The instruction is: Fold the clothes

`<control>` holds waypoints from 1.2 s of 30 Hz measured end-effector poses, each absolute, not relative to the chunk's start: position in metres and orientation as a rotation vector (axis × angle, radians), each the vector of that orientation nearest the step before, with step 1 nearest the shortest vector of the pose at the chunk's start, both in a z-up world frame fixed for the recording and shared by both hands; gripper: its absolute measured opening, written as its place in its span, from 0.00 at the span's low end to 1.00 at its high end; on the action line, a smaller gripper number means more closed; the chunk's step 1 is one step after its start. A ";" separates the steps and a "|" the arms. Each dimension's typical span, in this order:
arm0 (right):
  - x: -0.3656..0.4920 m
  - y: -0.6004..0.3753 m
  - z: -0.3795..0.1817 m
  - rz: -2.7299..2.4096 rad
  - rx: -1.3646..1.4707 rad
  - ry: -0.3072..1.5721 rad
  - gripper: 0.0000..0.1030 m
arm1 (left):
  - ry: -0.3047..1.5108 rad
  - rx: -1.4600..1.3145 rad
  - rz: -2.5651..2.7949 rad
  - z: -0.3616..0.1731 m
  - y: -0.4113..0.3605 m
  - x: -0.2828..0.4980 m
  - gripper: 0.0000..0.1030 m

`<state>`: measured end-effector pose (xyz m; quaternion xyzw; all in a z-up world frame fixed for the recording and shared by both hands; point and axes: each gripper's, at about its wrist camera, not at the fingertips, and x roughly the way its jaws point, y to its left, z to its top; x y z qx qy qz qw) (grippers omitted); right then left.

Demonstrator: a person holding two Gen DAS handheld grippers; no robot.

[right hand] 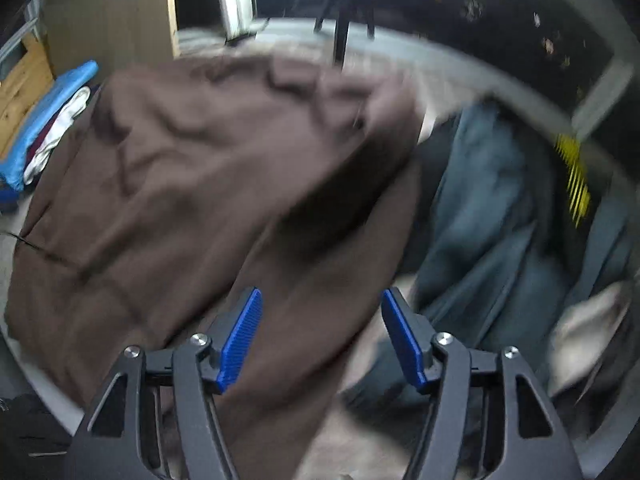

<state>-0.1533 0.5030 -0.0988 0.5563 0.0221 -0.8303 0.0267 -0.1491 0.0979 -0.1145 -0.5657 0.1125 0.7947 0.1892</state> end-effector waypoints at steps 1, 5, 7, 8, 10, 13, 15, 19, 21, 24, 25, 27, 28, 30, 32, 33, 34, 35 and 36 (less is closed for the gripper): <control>-0.146 0.502 -0.110 -2.550 1.738 -0.002 0.60 | 0.302 -1.611 2.229 -0.124 0.099 -0.145 0.38; -0.125 0.495 -0.137 -2.503 1.797 -0.178 0.60 | 0.135 -1.651 2.215 -0.146 0.092 -0.135 0.35; -0.120 0.490 -0.145 -2.497 1.807 -0.179 0.60 | 0.082 -1.650 2.189 -0.156 0.091 -0.136 0.16; -0.120 0.490 -0.147 -2.490 1.812 -0.176 0.60 | 0.047 -1.651 2.172 -0.160 0.091 -0.137 0.09; -0.119 0.491 -0.150 -2.469 1.800 -0.210 0.58 | -0.012 -1.658 2.168 -0.161 0.087 -0.138 0.03; -0.117 0.498 -0.145 -2.457 1.760 -0.245 0.05 | -0.021 -1.627 2.198 -0.153 0.084 -0.134 0.02; -0.113 0.509 -0.133 -2.434 1.696 -0.350 0.05 | -0.026 -1.590 2.233 -0.135 0.078 -0.129 0.02; -0.100 0.530 -0.091 -2.531 1.598 -0.336 0.05 | -0.011 -1.516 2.334 -0.094 0.051 -0.126 0.02; -0.093 0.548 -0.062 -2.602 1.538 -0.322 0.05 | 0.006 -1.475 2.399 -0.064 0.024 -0.123 0.02; -0.093 0.587 -0.020 -2.788 1.501 -0.146 0.05 | 0.165 -1.408 2.528 -0.026 0.001 -0.128 0.02; -0.098 0.599 -0.010 -2.884 1.554 -0.010 0.05 | 0.263 -1.414 2.594 -0.020 -0.007 -0.134 0.06; -0.107 0.626 -0.004 -3.055 1.735 0.297 0.15 | 0.566 -1.507 2.744 -0.022 -0.025 -0.153 0.09; -0.106 0.634 -0.002 -3.061 1.765 0.294 0.15 | 0.679 -1.557 2.796 -0.026 -0.034 -0.160 0.06; -0.097 0.638 0.005 -3.017 1.685 0.143 0.20 | 0.636 -1.587 2.800 -0.028 -0.048 -0.158 0.09; -0.083 0.614 0.001 -2.910 1.588 0.071 0.50 | 0.576 -1.540 2.767 -0.030 -0.046 -0.137 0.19; -0.073 0.598 -0.003 -2.845 1.542 0.063 0.52 | 0.551 -1.517 2.746 -0.032 -0.043 -0.126 0.20; -0.062 0.579 -0.011 -2.776 1.499 0.077 0.52 | 0.531 -1.497 2.700 -0.038 -0.034 -0.113 0.20; -0.051 0.563 -0.020 -2.710 1.474 0.075 0.52 | 0.468 -1.484 2.619 -0.046 -0.023 -0.097 0.20; -0.045 0.541 -0.035 -2.627 1.459 0.064 0.52 | 0.403 -1.472 2.536 -0.054 -0.013 -0.083 0.20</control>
